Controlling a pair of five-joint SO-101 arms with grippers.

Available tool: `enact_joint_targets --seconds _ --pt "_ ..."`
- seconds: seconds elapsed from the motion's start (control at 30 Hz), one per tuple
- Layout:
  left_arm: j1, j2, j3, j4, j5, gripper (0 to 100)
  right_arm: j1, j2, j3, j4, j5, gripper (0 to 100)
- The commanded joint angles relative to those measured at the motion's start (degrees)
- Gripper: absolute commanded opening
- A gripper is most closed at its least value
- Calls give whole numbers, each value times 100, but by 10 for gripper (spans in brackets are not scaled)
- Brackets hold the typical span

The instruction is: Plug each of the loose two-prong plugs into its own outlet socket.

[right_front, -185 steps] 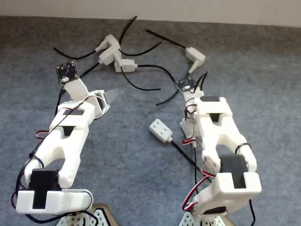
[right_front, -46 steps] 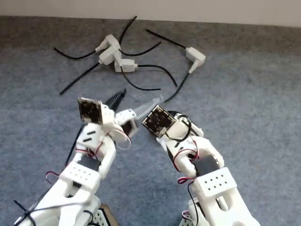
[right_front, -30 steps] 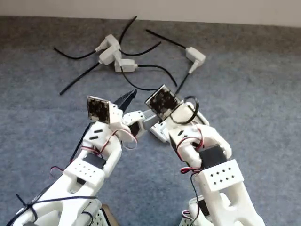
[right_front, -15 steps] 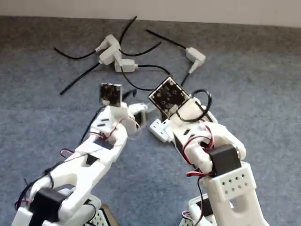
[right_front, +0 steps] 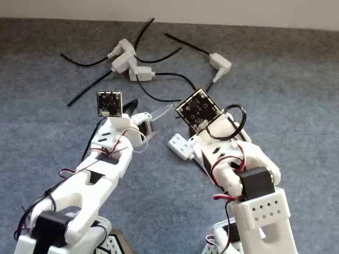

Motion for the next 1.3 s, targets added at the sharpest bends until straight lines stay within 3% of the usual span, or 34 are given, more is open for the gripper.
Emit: enact_joint_targets --seconds 0.0,0.33,0.77,1.0,1.27 --pt "-75 -743 198 -62 35 396 136 -84 426 -523 0 14" --pt "391 -2237 1174 -35 9 396 -462 -84 1464 -1358 -18 14" --pt "1077 -2290 1332 316 0 396 -734 -84 787 -1393 -35 14" --pt "1095 -2290 1332 334 0 396 -734 -75 -338 -620 -9 14" --pt "1095 -2281 1341 334 0 396 -734 -110 -673 -180 -9 14"
